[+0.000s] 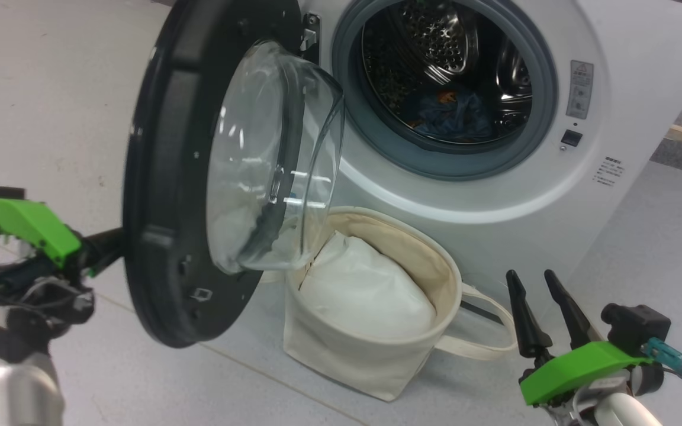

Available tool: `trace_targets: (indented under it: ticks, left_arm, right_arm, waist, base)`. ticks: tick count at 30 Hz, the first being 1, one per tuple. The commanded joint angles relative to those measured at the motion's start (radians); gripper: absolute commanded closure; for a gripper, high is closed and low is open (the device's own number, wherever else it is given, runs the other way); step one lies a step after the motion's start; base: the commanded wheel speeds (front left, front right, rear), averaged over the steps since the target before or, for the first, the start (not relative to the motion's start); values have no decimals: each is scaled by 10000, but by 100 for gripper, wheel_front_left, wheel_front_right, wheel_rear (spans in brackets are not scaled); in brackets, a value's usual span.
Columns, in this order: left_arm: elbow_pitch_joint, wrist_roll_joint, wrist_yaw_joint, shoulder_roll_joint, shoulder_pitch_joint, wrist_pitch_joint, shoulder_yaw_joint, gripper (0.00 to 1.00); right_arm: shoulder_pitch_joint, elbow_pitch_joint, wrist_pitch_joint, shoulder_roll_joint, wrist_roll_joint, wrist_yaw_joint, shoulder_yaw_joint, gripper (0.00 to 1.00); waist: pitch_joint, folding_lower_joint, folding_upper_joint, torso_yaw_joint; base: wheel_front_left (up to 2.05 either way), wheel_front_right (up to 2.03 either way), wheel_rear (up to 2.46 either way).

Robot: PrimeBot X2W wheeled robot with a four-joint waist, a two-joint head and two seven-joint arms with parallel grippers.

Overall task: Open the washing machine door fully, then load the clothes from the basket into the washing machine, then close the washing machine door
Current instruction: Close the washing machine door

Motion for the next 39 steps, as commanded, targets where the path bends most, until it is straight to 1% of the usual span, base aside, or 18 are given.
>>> trace_targets:
  ticks: [1,7,11,12,15,18,22,23,27,28,31,35,39]
  left_arm:
    - [-866,-113,152,32,-58,213,1,100]
    - [-3208,-198,949,-754,1029,993,-280,100]
    - [-4801,-433,1516,-1073,1744,1486,-588,100]
    - [-4801,-433,1516,-1073,1744,1486,-588,100]
    - [-5815,-659,1919,-1169,2195,1639,-883,100]
    - [-6520,-908,2261,-1201,2544,1573,-1121,100]
    - [-7011,-1282,2546,-1212,2859,1233,-1414,100]
    - [-7117,-1423,2615,-1213,2963,1027,-1581,100]
    - [-7180,-1596,2617,-1214,3052,581,-1837,100]
    - [-7159,-1630,2586,-1215,3043,356,-1898,100]
    - [-7062,-1535,2536,-1215,2939,-169,-1815,100]
    - [-6796,-1363,2331,-1215,2660,-1022,-1571,100]
    - [-6415,-1327,2069,-1210,2424,-1476,-1468,100]
  right_arm:
    - [-103,-311,-78,-34,-61,6,15,0]
    - [-144,-355,-78,120,-105,6,-27,0]
    - [-170,-360,-78,135,-123,6,-55,0]
    - [-170,-360,-78,135,-123,6,-55,0]
    - [-184,-341,-78,114,-137,6,-92,0]
    - [-214,-351,-78,92,-147,6,-103,0]
    - [-292,-377,-78,27,-170,6,-119,0]
    - [-322,-385,-78,-21,-181,6,-141,0]
    - [-371,-402,-78,-93,-184,6,-149,0]
    - [-395,-402,-78,-113,-184,6,-131,0]
    - [-457,-406,-78,-141,-179,6,-104,0]
    - [-558,-404,-78,-185,-163,6,-77,0]
    - [-667,-406,-78,-243,-159,6,-49,0]
  waist:
    - [-2,0,0,-46]
    - [44,0,0,-441]
    - [126,0,0,-888]
    - [126,0,0,-888]
    - [205,0,0,-1283]
    - [274,0,0,-1724]
    - [370,0,0,-2412]
    - [415,0,0,-2774]
    - [508,0,0,-3509]
    - [557,0,0,-3878]
    - [649,0,0,-4424]
    - [798,0,0,-5121]
    - [951,0,0,-5762]
  base:
    - [0,0,0]
    - [0,0,0]
    - [0,0,0]
    - [0,0,0]
    - [0,0,0]
    - [0,0,0]
    - [0,0,0]
    - [0,0,0]
    - [0,0,0]
    - [0,0,0]
    - [0,0,0]
    - [0,0,0]
    - [0,0,0]
